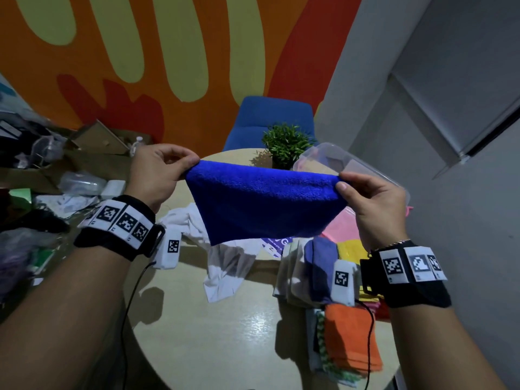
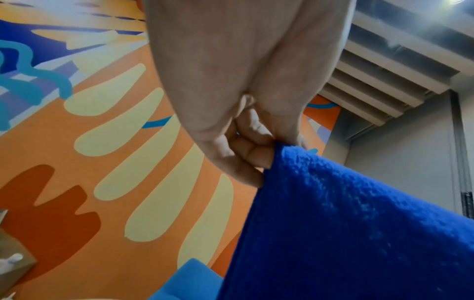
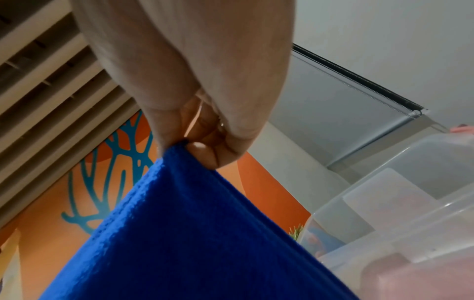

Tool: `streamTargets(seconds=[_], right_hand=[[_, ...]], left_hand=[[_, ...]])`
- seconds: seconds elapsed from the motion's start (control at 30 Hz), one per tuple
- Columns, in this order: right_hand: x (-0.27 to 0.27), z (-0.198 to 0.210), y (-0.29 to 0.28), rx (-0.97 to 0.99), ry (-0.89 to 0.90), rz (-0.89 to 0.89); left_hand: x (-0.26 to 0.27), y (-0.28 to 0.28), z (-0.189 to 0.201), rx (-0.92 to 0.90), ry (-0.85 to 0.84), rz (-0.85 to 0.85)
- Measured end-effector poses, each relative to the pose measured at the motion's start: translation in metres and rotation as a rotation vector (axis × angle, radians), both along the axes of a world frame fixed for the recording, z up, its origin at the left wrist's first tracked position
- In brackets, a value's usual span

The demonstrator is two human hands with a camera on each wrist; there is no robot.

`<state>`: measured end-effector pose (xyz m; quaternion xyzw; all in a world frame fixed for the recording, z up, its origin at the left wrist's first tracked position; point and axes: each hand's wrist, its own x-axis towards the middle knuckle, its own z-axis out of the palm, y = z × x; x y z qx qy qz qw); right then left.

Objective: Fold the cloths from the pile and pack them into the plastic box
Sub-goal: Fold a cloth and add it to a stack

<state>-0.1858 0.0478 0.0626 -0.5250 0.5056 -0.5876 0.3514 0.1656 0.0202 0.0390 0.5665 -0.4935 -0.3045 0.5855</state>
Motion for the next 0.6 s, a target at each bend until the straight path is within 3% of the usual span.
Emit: streamTargets(seconds=[0.1, 0.17, 0.23, 0.3, 0.47, 0.6], right_hand=[[-0.004, -0.007, -0.001, 0.056, 0.086, 0.073], [-0.005, -0.014, -0.006, 0.094, 0.21, 0.069], [0.0, -0.021, -0.009, 0.108, 0.365, 0.036], [0.01, -0.029, -0.011, 0.091, 0.493, -0.005], [0.029, -0.04, -0.007, 0.058, 0.466, -0.072], [0.031, -0.036, 0.008, -0.007, 0.369, -0.106]], left_hand=[[0.013, 0.002, -0.004, 0.084, -0.026, -0.107], [0.016, 0.003, -0.005, 0.141, -0.159, -0.14], [0.012, 0.001, -0.008, 0.162, -0.329, -0.095], [0.007, 0.0, -0.014, 0.156, -0.386, -0.038], [0.002, -0.003, -0.024, 0.044, -0.307, 0.109], [0.007, -0.002, -0.023, -0.036, -0.153, 0.112]])
